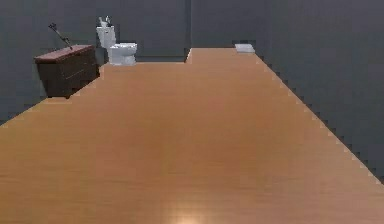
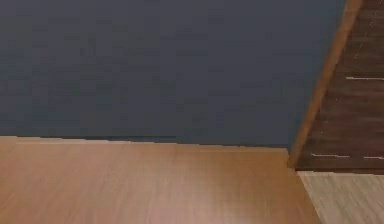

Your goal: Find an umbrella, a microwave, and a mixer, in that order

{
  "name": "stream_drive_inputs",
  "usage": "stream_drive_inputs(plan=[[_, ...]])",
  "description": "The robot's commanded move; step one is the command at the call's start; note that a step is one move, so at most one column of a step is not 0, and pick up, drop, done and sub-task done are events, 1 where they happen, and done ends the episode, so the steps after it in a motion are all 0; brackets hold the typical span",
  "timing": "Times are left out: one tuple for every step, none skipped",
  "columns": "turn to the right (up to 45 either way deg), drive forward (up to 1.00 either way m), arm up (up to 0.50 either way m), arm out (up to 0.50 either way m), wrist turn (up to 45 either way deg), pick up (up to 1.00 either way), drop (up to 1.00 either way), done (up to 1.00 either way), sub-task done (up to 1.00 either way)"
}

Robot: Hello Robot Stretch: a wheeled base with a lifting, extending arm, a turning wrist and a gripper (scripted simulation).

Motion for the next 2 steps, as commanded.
stream_drive_inputs(plan=[[-45.0, 0.00, 0.00, 0.00, 0.0, 0.00, 0.00, 0.00, 0.00], [-15.0, 0.00, 0.00, 0.00, 0.0, 0.00, 0.00, 0.00, 0.00]])
